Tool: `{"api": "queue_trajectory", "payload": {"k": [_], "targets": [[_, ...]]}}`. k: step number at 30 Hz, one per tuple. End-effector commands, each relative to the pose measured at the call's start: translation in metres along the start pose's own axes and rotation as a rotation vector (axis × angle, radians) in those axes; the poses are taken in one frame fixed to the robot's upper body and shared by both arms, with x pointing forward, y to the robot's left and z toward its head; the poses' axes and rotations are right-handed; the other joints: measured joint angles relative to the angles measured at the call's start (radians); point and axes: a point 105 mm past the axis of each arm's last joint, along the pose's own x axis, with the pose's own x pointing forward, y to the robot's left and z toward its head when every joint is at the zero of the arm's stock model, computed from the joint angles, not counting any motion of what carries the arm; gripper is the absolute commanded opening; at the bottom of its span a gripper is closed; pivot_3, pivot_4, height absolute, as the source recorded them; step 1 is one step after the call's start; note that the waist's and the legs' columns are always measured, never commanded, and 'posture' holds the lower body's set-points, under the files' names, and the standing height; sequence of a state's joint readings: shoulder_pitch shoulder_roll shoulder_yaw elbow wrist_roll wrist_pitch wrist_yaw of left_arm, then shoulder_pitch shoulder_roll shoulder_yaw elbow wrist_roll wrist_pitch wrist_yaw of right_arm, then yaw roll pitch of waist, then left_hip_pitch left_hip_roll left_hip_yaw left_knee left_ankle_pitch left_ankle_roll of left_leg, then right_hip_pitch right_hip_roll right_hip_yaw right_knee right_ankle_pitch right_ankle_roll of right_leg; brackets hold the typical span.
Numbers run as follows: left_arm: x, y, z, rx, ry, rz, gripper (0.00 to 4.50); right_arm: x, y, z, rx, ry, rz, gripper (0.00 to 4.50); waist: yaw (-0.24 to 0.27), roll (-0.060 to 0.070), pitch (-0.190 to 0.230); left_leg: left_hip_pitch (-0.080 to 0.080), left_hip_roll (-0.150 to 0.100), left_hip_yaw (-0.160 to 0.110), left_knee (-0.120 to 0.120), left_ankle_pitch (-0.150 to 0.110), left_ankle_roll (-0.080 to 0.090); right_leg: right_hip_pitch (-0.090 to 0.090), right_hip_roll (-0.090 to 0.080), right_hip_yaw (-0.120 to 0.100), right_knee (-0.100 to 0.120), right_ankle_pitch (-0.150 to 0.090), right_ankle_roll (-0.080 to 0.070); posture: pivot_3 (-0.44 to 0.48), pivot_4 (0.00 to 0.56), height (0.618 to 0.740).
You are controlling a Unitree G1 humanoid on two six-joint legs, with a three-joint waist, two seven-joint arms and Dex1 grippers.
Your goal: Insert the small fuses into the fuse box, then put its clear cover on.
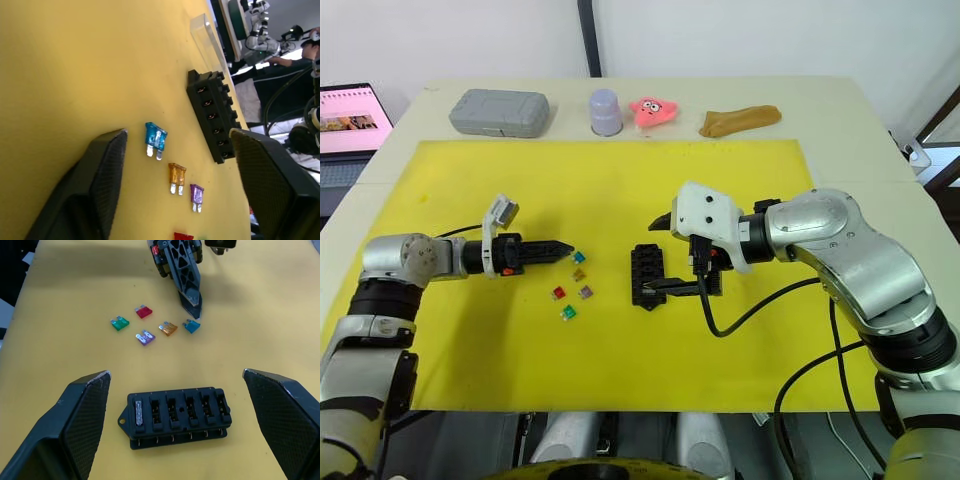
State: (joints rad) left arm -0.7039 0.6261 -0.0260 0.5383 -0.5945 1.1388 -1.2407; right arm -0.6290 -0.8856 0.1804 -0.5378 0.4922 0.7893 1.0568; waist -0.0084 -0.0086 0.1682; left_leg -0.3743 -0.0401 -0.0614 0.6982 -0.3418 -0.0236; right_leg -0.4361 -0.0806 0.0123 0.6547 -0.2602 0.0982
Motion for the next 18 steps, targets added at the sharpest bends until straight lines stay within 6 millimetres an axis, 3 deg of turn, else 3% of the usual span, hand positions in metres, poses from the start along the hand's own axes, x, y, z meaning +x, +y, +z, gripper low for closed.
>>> {"api": "queue_trajectory", "payload": {"k": [1,18], "targets": [[0.008,0.008,-0.009,-0.018,0.057,0.017,3.49,-0.005,-0.003,0.009,-0.046,-0.011,-0.025,4.50,0.001,0.000,0.000,0.000,0.000,0.000,0.000,0.000,0.000,0.000,0.000,0.000,0.000,0.000,0.000,0.000,0.150,0.740],[0.026,0.000,-0.016,0.007,0.144,-0.063,3.49,-0.004,-0.003,0.009,-0.045,-0.006,-0.032,4.50,0.021,0.000,0.000,0.000,-0.001,0.000,0.000,0.000,0.001,0.002,-0.001,0.000,-0.002,0.000,0.000,0.000,0.150,0.740]]}}
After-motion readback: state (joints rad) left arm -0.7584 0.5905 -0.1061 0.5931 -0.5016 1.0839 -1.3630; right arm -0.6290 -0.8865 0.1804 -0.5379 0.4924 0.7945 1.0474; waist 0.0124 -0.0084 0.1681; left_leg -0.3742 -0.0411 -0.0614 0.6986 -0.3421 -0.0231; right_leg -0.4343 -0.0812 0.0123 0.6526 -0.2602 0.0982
